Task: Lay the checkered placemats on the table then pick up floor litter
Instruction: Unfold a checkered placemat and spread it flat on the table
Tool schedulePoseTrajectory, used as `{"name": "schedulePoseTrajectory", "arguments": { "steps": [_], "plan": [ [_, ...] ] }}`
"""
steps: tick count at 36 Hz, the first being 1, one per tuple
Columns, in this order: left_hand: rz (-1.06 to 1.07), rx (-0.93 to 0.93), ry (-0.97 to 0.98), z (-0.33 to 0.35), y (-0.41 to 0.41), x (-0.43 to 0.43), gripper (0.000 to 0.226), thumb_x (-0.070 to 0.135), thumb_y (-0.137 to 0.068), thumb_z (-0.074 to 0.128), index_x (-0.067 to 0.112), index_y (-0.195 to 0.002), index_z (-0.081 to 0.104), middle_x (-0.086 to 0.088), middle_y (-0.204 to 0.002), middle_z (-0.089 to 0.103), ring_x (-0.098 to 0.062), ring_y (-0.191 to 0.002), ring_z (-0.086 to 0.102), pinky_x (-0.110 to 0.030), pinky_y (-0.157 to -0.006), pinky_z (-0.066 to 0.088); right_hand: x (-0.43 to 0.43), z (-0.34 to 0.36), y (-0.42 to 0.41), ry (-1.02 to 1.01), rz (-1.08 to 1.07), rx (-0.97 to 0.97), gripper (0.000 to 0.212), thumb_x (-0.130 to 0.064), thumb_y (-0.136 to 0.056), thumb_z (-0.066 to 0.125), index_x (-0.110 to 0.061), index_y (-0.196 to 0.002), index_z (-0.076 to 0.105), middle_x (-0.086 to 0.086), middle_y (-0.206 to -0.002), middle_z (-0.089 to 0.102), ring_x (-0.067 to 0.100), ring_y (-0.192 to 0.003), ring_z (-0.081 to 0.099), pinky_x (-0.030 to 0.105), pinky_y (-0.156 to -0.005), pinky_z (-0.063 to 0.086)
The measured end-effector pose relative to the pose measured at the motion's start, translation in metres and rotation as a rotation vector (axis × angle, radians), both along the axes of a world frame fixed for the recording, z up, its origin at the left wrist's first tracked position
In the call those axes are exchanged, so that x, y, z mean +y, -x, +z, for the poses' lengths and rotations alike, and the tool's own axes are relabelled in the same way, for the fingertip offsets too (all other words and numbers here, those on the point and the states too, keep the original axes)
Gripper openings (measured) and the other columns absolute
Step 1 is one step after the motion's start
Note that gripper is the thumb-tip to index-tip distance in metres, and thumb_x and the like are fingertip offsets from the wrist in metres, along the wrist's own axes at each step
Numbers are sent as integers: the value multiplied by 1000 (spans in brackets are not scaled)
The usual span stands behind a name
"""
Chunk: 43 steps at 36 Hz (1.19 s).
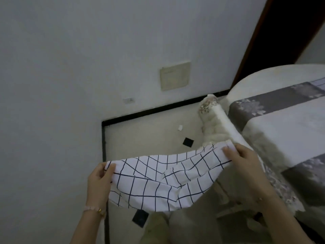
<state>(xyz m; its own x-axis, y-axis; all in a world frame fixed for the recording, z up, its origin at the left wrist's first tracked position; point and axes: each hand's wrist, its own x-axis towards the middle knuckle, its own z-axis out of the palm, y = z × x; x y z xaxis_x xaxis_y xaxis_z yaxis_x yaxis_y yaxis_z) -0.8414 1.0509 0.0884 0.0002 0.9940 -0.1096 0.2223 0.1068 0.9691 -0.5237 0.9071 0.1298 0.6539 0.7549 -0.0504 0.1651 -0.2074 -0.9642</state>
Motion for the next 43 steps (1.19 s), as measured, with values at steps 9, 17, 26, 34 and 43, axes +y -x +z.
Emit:
{"name": "schedulePoseTrajectory", "arguments": {
  "steps": [9,17,26,34,43],
  "plan": [
    [-301,-130,-111,81,-154,179,20,18,-90,58,26,-72,64,14,-67,67,-2,-70,58,-16,-63,49,52,85,-87,-198,-388,-152,21,-20,-92,57,-14,-73,63,2,-65,59,15,-68,54,40,-71,48],
    [-609,-245,-117,129,-314,234,15,27,-89,59,24,-76,66,12,-71,68,-3,-70,60,-23,-68,51,16,101,-161,-322,-783,-91,14,-21,-90,61,-19,-83,73,0,-82,72,14,-80,66,20,-69,57],
    [-980,-280,-64,154,-502,223,12,24,-90,59,22,-80,64,-3,-85,63,-16,-82,60,-30,-76,47,-36,80,-260,-277,-997,-54,17,-20,-90,62,-7,-95,70,6,-82,69,13,-72,65,18,-59,55],
    [-1187,-127,-35,122,-636,179,11,20,-92,57,20,-82,62,-7,-90,62,-23,-87,55,-36,-81,47,-91,61,-339,-170,-1153,-61,18,-21,-90,60,-16,-72,63,6,-74,60,18,-69,54,27,-60,45],
    [-1183,97,-128,55,-732,156,22,23,-88,61,31,-69,56,8,-67,58,-6,-61,54,-20,-49,42,-143,17,-387,6,-1320,-18,29,-20,-91,59,5,-104,62,11,-88,60,21,-85,55,25,-65,45]
  ]
}}
